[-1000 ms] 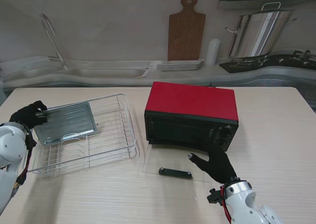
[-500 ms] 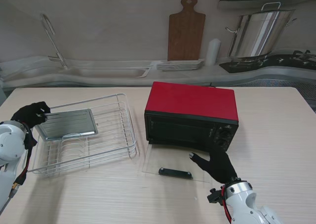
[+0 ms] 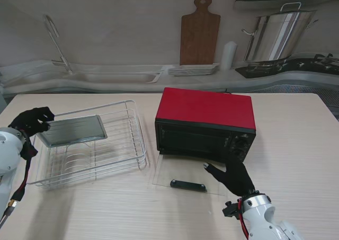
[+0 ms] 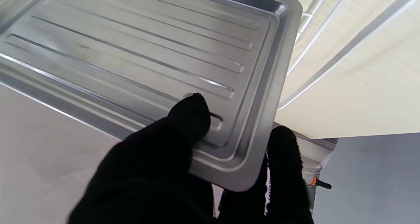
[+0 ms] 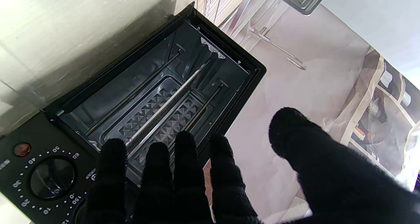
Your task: Slide the trays into the oven
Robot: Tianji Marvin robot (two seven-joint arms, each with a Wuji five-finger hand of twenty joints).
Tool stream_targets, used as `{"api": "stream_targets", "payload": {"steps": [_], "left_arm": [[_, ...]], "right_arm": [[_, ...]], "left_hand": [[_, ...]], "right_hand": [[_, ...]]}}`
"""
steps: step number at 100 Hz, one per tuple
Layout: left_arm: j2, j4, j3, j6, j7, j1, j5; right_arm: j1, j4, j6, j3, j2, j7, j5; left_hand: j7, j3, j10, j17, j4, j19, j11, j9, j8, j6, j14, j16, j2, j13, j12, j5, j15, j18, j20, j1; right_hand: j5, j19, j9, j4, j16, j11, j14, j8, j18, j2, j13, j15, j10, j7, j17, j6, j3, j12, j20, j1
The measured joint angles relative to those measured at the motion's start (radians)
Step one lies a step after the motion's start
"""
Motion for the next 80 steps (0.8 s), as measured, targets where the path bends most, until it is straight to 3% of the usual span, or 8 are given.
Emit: {"api": "stream_targets", "payload": {"steps": [24, 42, 80], "left_arm": [[-0.001, -0.141, -0.055, 0.001, -0.010, 0.079, -0.028], [-0.002, -0.258, -0.087, 0.010, -0.021, 0.146, -0.093], [-0.002, -0.515, -0.100, 0.033, -0.058, 0.283, -0.112]], "right_arm": [[0.006, 0.004, -0.007, -0.006, -0.002, -0.009, 0.010], [0.011, 0.009, -0.014, -0.019, -0.003, -0.022, 0.013], [-0.003, -0.017, -0.014, -0.027, -0.010, -0.042, 0.032]], "left_hand": [[0.000, 0.023, 0.000, 0.006, 0.000, 0.000, 0.010, 0.000, 0.014, 0.000, 0.001, 0.000, -0.012, 0.003, 0.010, 0.010, 0.003, 0.002, 0.000, -0.011], [0.000, 0.023, 0.000, 0.006, 0.000, 0.001, 0.012, 0.000, 0.017, 0.000, 0.002, 0.000, -0.013, 0.009, 0.010, 0.010, 0.003, 0.003, 0.001, -0.011], [0.000, 0.076, 0.007, 0.012, 0.000, 0.018, 0.027, 0.001, 0.025, 0.000, 0.012, 0.011, -0.031, 0.012, 0.022, 0.010, 0.019, 0.016, 0.003, -0.035]], "right_hand": [[0.000, 0.000, 0.000, 0.000, 0.000, 0.000, 0.000, 0.000, 0.000, 0.000, 0.000, 0.000, 0.000, 0.000, 0.002, 0.000, 0.000, 0.000, 0.000, 0.000], [0.000, 0.000, 0.000, 0.000, 0.000, 0.000, 0.000, 0.000, 0.000, 0.000, 0.000, 0.000, 0.000, 0.000, 0.002, 0.000, 0.000, 0.000, 0.000, 0.000], [0.000, 0.000, 0.000, 0.000, 0.000, 0.000, 0.000, 0.000, 0.000, 0.000, 0.000, 0.000, 0.000, 0.001, 0.002, 0.000, 0.004, 0.000, 0.000, 0.000]]}}
